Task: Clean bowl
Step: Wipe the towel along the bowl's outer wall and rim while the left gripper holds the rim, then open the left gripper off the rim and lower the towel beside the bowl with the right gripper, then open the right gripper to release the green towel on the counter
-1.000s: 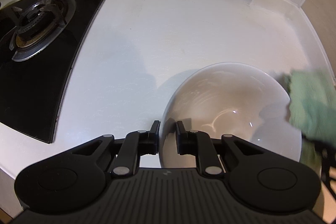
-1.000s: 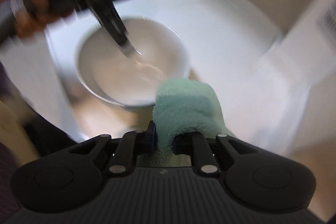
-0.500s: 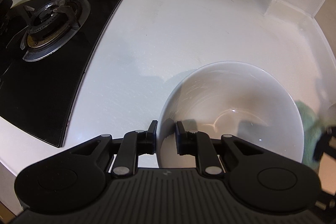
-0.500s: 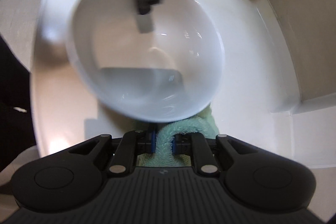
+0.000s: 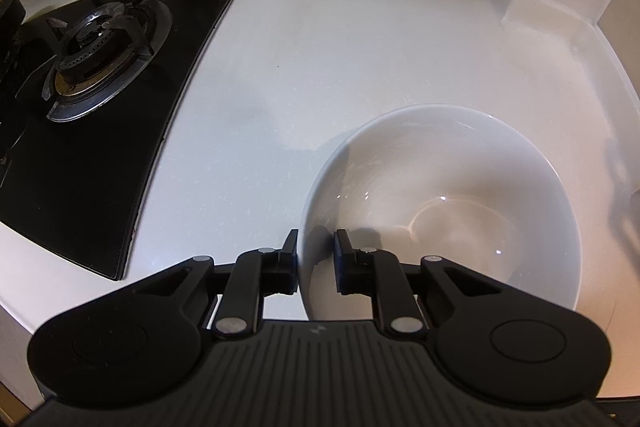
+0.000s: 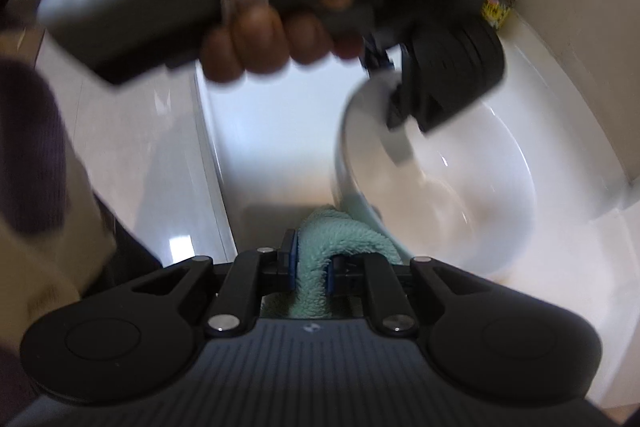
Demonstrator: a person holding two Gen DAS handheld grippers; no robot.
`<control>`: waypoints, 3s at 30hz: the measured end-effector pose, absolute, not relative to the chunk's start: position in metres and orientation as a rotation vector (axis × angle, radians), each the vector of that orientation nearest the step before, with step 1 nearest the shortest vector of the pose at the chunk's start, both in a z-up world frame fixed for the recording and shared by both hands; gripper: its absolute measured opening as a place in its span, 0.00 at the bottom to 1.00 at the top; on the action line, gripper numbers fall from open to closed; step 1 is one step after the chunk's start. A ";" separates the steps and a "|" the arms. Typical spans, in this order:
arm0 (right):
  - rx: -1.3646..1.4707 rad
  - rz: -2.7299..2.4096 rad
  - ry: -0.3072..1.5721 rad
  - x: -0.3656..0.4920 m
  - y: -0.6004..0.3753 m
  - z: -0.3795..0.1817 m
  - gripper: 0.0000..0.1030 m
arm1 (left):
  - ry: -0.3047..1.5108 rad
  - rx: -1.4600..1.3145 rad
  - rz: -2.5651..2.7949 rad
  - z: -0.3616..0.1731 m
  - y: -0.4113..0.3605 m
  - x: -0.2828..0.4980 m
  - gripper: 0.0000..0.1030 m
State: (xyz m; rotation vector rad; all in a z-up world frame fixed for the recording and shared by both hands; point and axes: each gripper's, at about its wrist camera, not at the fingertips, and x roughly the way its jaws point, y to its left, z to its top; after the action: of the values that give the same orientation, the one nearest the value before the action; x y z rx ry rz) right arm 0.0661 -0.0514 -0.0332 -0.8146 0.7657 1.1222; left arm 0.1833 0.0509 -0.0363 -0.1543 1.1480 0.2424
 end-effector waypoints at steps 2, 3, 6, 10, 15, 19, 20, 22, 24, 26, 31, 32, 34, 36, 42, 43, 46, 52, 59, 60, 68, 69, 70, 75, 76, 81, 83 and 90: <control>-0.782 1.125 0.753 0.070 -0.044 -0.034 0.08 | 1.154 -0.162 0.237 -0.036 0.053 0.183 0.14; -0.755 1.124 0.748 0.073 -0.041 -0.034 0.08 | 1.157 -0.168 0.234 -0.036 0.054 0.182 0.13; -0.658 1.111 0.726 0.080 -0.038 -0.031 0.08 | 1.168 -0.184 0.213 -0.036 0.055 0.181 0.15; -0.505 1.064 0.732 0.092 -0.046 -0.025 0.07 | 1.176 -0.199 0.183 -0.035 0.053 0.180 0.22; -0.352 0.973 0.777 0.102 -0.071 -0.013 0.06 | 1.174 -0.208 0.170 -0.034 0.054 0.180 0.23; -0.303 0.849 0.810 0.106 -0.087 -0.005 0.07 | 1.164 -0.212 0.177 -0.031 0.058 0.181 0.20; -0.289 0.783 0.807 0.108 -0.093 -0.002 0.08 | 1.161 -0.208 0.180 -0.030 0.058 0.181 0.20; -0.265 0.674 0.797 0.113 -0.105 0.003 0.08 | 1.158 -0.203 0.183 -0.029 0.058 0.181 0.18; -0.238 0.562 0.773 0.125 -0.121 0.007 0.08 | 1.156 -0.201 0.184 -0.028 0.058 0.181 0.17; -0.217 0.489 0.755 0.136 -0.128 0.007 0.08 | 1.156 -0.200 0.185 -0.027 0.059 0.181 0.17; -0.174 0.413 0.742 0.158 -0.142 0.005 0.10 | 1.154 -0.193 0.184 -0.027 0.058 0.181 0.17; -0.208 0.398 0.761 0.163 -0.137 -0.001 0.14 | 1.154 -0.192 0.183 -0.027 0.059 0.181 0.17; -0.306 0.345 0.836 0.175 -0.130 -0.020 0.20 | 1.154 -0.185 0.174 -0.028 0.062 0.179 0.17; -0.350 0.289 0.858 0.176 -0.131 -0.033 0.26 | 1.152 -0.182 0.167 -0.029 0.065 0.178 0.16; -0.297 0.281 0.887 0.170 -0.144 -0.022 0.39 | 1.141 -0.179 0.167 -0.025 0.066 0.179 0.15; -0.289 0.280 0.884 0.167 -0.145 -0.017 0.39 | 1.133 -0.171 0.168 -0.023 0.066 0.178 0.14; -0.257 0.280 0.863 0.157 -0.149 -0.003 0.39 | 1.111 -0.158 0.169 -0.017 0.066 0.177 0.14; -0.194 0.309 0.789 0.139 -0.142 0.017 0.39 | 1.084 -0.147 0.157 -0.008 0.066 0.172 0.14; -0.206 0.296 0.802 0.137 -0.124 0.007 0.38 | 1.067 -0.139 0.125 -0.001 0.068 0.163 0.14; -0.202 0.293 0.796 0.135 -0.122 0.008 0.38 | 1.063 -0.135 0.118 0.000 0.068 0.161 0.14; -0.170 0.242 0.735 0.120 -0.109 0.017 0.38 | 1.006 -0.096 0.084 0.015 0.066 0.143 0.14; -0.159 0.225 0.721 0.117 -0.108 0.018 0.38 | 0.996 -0.090 0.084 0.017 0.066 0.139 0.14; -0.154 0.217 0.715 0.115 -0.107 0.019 0.38 | 0.987 -0.085 0.083 0.019 0.065 0.136 0.14; -0.120 0.191 0.664 0.098 -0.106 0.024 0.39 | 0.950 -0.049 0.086 0.027 0.055 0.119 0.14; -0.117 0.190 0.659 0.096 -0.106 0.024 0.39 | 0.943 -0.047 0.089 0.028 0.053 0.115 0.14; -0.101 0.212 0.637 0.080 -0.107 0.023 0.39 | 0.930 -0.042 0.106 0.032 0.043 0.096 0.14; -0.098 0.216 0.632 0.074 -0.109 0.023 0.39 | 0.931 -0.039 0.115 0.031 0.036 0.088 0.14; -0.087 0.210 0.605 0.044 -0.120 0.025 0.39 | 0.952 -0.036 0.122 0.025 0.011 0.060 0.14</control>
State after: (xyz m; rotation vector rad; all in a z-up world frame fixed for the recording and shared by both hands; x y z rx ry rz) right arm 0.0441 -0.1201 0.0246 -0.0869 0.6053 0.2097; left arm 0.0597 0.0113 0.0249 -0.0358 0.9518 0.1222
